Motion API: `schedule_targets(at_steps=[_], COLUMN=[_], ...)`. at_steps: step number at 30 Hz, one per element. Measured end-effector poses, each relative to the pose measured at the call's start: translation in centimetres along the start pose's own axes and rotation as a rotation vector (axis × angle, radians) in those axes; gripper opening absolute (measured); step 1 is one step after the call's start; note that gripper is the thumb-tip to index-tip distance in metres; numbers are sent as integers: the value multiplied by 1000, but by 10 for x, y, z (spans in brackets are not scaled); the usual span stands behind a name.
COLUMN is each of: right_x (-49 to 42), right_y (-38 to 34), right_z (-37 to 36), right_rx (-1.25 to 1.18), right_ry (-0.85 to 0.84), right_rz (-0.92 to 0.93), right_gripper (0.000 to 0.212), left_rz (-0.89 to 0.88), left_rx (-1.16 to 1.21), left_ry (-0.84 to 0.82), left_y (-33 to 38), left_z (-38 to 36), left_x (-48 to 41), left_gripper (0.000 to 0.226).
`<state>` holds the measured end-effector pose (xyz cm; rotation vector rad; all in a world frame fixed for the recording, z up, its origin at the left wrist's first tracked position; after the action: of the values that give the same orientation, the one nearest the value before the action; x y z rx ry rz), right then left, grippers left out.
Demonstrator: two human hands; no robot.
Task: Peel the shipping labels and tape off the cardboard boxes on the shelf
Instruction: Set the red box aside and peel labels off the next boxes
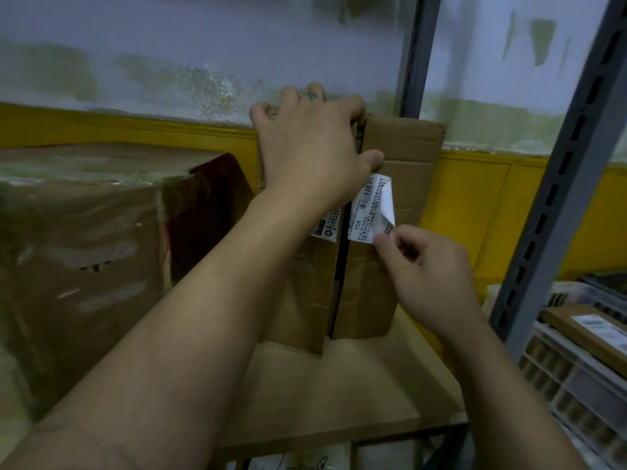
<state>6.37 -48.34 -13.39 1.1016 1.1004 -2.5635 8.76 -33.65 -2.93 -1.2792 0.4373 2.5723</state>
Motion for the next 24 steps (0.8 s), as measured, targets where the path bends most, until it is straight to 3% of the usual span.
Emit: schedule_targets(at_steps=[8,13,16,19,24], right_x=[0,-4,-4,-6,-7], right_y=[-8,-13,-14,-12,-7], right_z=[-1,3,6,14,32], right_rx=[-545,-638,-576,-309,-120], right_ry=[-158,-205,-208,-198,-81], right_rz=[-339,-411,-385,-305,-268], right_gripper=[33,32,33,36,41], left_rz=[-11,-18,-20,-22,-20], left_rx=[-6,10,5,4,-5], left_ry=[11,14,18,22,25], left_y=[1,1,0,-2,-1], left_z=[-1,-2,-3,-3,-2], left_x=[0,1,1,0,0], left_gripper=[44,44,43,43,43])
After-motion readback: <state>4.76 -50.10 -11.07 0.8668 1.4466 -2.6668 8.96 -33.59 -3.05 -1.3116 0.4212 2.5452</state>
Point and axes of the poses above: each hand's wrist, its own x-axis away from the middle knuckle, its own z-axis out of the back of the hand, y = z × x, the point moved 4 cm from there along -x, towards the middle knuckle, and after that the axes turned 3 degrees about -z, right-handed, at the moved point
